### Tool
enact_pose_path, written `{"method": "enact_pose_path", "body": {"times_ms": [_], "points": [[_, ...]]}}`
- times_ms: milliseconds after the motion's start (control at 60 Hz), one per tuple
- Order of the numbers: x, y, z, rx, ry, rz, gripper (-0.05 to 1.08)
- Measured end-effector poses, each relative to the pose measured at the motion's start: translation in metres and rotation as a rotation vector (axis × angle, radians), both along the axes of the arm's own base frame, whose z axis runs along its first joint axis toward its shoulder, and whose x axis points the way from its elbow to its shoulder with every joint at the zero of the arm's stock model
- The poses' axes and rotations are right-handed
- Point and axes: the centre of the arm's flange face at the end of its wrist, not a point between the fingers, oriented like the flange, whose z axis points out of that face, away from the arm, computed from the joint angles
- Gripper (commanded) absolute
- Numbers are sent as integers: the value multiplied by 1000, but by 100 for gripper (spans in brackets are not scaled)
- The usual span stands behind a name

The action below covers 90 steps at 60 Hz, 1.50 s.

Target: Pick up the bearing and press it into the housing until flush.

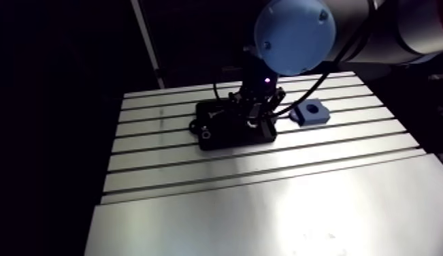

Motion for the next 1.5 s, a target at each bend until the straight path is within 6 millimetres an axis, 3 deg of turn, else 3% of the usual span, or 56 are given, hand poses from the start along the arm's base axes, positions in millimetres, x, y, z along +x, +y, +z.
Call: {"method": "enact_pose_path", "body": {"times_ms": [217,867,1283,1500], "points": [[0,0,0,0,0,-1,68],[-4,0,13,-13,26,11,74],[-16,3,58,-26,64,28,75],[-24,21,82,-28,72,33,75]]}}
